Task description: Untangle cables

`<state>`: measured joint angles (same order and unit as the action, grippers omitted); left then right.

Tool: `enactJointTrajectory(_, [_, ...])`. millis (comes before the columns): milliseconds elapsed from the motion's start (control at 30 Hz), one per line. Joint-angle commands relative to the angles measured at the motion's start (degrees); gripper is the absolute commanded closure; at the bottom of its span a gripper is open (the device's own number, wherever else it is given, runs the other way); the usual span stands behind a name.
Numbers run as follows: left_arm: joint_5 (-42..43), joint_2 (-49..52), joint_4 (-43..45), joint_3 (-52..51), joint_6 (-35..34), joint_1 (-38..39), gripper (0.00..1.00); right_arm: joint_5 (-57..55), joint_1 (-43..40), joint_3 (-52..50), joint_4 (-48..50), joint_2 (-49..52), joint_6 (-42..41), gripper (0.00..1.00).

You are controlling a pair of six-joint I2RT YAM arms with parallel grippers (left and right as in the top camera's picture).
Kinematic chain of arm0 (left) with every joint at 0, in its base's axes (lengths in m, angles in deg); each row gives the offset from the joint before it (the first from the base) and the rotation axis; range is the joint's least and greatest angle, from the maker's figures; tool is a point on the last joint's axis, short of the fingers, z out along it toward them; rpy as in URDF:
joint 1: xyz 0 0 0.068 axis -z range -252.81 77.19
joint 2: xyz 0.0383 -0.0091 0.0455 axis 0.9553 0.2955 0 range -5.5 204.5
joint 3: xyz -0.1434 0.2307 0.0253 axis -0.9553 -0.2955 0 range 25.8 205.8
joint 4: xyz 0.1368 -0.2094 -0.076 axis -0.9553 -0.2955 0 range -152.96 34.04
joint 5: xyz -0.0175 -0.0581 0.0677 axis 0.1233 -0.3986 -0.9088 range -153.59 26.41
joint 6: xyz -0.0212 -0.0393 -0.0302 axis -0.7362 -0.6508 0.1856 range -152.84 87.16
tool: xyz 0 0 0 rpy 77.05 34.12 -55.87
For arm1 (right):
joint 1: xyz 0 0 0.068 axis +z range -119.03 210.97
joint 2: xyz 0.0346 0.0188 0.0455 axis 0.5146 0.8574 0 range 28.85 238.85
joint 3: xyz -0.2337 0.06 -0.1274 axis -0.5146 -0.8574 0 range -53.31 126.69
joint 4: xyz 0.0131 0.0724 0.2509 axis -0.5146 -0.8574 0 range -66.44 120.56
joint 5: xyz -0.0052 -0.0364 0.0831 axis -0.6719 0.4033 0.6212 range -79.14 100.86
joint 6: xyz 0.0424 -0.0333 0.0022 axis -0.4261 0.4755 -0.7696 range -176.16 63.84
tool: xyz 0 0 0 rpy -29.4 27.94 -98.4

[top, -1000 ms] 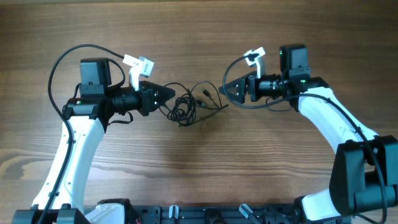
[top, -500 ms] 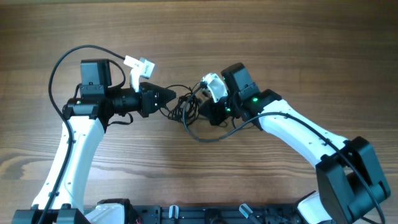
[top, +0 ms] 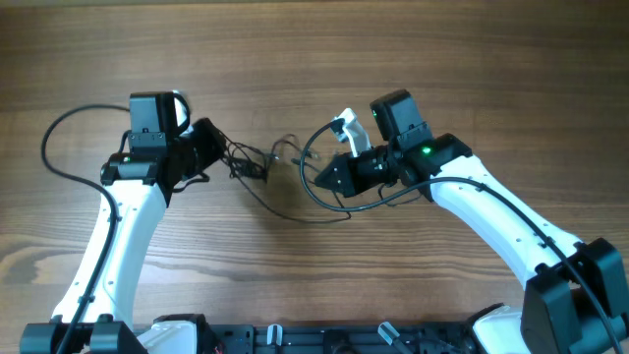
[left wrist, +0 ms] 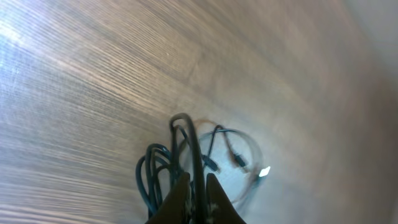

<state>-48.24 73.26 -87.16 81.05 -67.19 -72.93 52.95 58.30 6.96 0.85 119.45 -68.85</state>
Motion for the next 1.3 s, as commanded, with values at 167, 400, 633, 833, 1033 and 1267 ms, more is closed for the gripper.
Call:
enactJointTrajectory(167, [36.98, 0.22, 2.05, 0.15, 28.15, 0.02, 0.96, -44.24, 0.02, 0.74, 0.17, -0.98, -32.33, 0.0])
enactJointTrajectory(400, [59.41, 0.22, 1.53, 0.15, 46.1, 0.0, 0.94, -6.49, 0.07, -0.02, 9.01, -0.98, 4.74, 0.0])
enactJointTrajectory(633, [69.53, 0.22, 2.34, 0.15, 46.16, -0.52, 0.93, 12.46, 0.07, -1.07, 16.31, -0.39, 14.16, 0.19])
enactJointTrajectory(833, [69.48, 0.22, 4.28, 0.17, 45.92, -1.51, 0.95, 10.36, 0.07, -1.53, 16.17, 4.66, 11.74, 0.89])
enactJointTrajectory(1033, [44.72, 0.22, 4.0, 0.15, 23.52, -8.63, 0.38, -1.01, -3.37, -1.53, 15.78, 5.18, -16.92, 0.96])
enactJointTrajectory(1267, [33.79, 0.22, -0.46, 0.15, 14.53, -0.79, 0.0, -5.05, -3.63, -1.53, 20.39, 5.18, -38.8, 0.96])
